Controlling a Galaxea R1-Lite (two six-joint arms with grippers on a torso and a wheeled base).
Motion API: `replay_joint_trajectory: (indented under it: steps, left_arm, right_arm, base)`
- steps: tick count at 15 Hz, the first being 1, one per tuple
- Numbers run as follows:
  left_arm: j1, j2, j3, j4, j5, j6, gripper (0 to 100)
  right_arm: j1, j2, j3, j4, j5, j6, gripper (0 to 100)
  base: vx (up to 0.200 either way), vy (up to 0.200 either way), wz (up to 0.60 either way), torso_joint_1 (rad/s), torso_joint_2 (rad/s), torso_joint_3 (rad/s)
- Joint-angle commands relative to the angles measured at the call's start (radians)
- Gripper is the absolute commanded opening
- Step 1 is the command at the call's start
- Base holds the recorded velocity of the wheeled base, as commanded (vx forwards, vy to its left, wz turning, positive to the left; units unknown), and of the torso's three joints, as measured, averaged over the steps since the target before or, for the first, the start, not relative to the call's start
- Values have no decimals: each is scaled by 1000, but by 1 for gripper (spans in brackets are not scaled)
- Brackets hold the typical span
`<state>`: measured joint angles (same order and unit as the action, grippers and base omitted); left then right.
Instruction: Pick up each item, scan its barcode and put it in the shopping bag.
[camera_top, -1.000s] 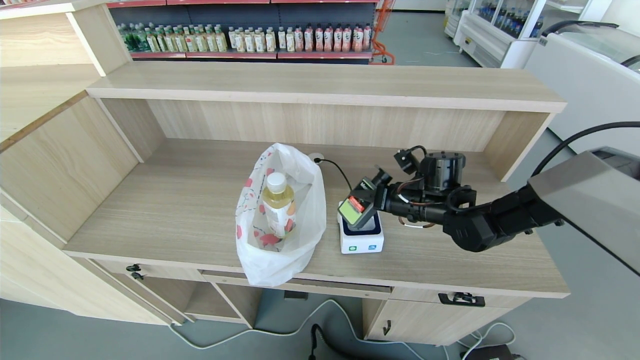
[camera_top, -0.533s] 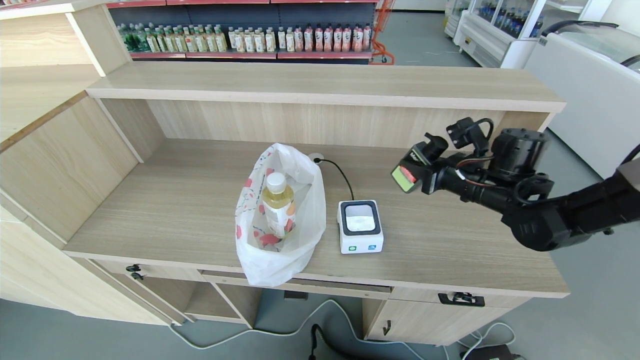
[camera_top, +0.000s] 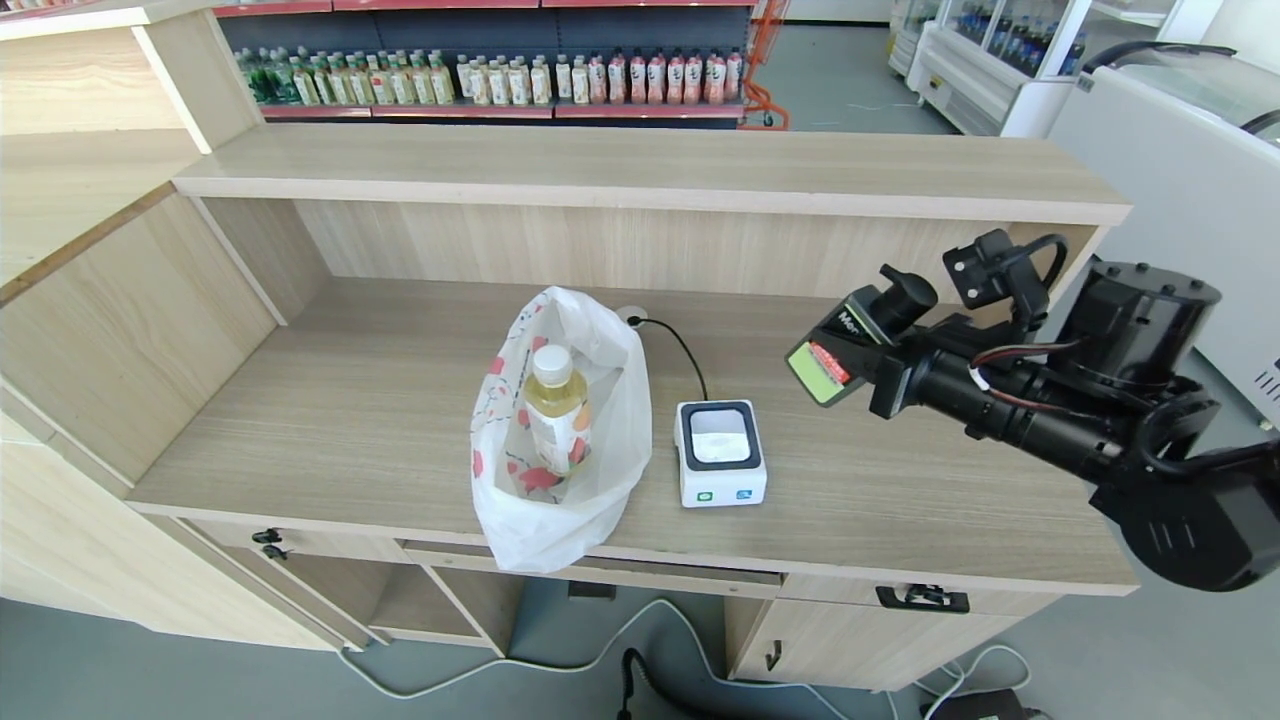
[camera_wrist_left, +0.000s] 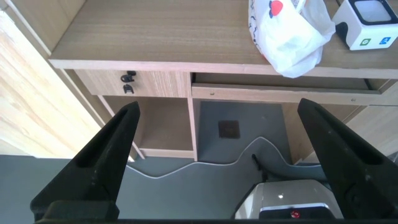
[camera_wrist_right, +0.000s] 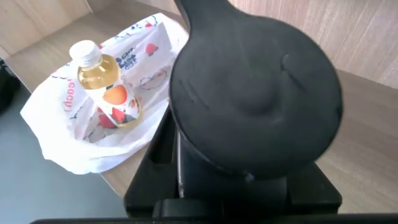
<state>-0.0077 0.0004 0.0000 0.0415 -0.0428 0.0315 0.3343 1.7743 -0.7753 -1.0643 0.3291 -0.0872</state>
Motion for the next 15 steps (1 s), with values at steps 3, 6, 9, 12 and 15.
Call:
replay_joint_trajectory:
  steps: [3,6,9,12,15]
  left_arm:
    - [0,0,0,0,0,1,100]
    - [0,0,0,0,0,-1,100]
    - [0,0,0,0,0,-1,100]
    - [0,0,0,0,-2,-1,100]
    - [0,0,0,0,0,-1,100]
  right_arm:
    - [29,-76,8,9,-7,0,0]
    - [29,-131,2,92,-1,3,0]
    - [29,-156,2,133,2,9,0]
    - [49,-156,2,136,4,34,0]
    - [94,-148,10,162,4,46,0]
  base:
    - [0,0,0,0,0,0]
    - [0,133,0,0,0,2]
    - [0,200,0,7,4,-1]
    - [0,200,0,-1,-4,6]
    - [0,200,0,2,1,2]
